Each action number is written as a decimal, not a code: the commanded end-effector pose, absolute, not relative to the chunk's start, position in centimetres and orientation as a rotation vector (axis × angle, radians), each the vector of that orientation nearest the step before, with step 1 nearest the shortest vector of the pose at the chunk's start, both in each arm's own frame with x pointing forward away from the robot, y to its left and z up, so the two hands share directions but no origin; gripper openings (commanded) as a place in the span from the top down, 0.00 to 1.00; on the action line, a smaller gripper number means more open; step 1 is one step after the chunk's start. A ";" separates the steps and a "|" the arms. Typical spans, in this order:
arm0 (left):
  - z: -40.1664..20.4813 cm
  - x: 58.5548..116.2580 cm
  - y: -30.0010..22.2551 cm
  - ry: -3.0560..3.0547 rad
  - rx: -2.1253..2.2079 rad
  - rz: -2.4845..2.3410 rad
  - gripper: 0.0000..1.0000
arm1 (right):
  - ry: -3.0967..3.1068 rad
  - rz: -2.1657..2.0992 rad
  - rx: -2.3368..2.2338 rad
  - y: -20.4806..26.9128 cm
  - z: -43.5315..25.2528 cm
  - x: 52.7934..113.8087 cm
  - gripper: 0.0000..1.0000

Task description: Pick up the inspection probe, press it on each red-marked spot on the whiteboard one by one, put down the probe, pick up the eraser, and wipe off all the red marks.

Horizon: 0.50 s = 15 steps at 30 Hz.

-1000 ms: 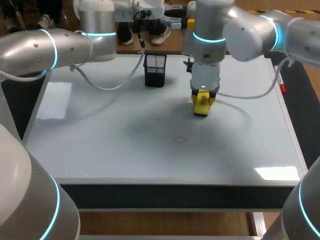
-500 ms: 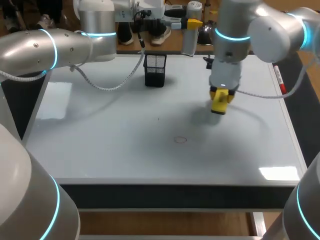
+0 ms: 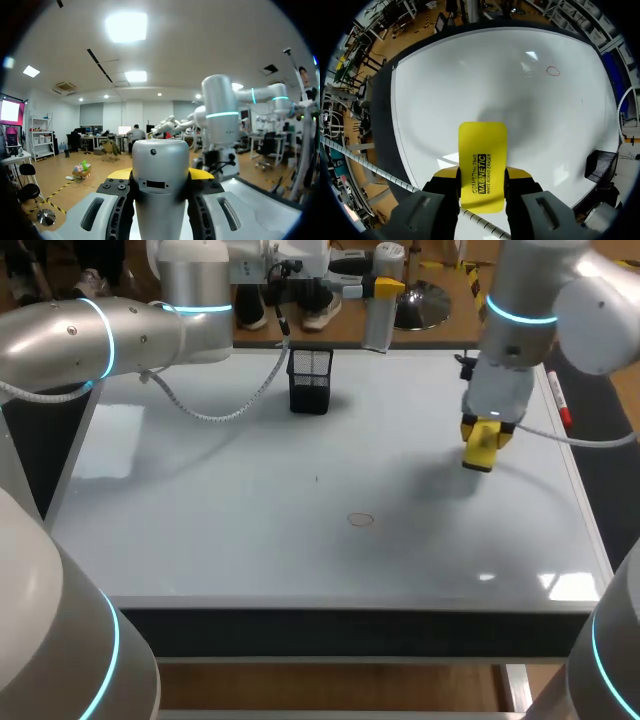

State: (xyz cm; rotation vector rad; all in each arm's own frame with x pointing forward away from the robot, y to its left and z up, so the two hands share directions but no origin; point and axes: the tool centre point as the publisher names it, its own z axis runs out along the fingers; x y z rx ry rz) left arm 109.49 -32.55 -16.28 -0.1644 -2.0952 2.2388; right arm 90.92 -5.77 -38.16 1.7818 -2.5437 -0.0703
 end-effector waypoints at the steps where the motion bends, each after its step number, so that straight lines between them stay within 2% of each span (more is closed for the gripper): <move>1: -16.1 109.6 -32.5 -2.095 -0.166 2.235 1.00 | -2.560 -0.086 1.793 -7.2 -38.1 90.3 1.00; 15: -16.1 109.6 -32.5 -2.095 -0.166 2.235 1.00 | -2.566 -0.101 1.781 -8.4 -38.3 90.2 1.00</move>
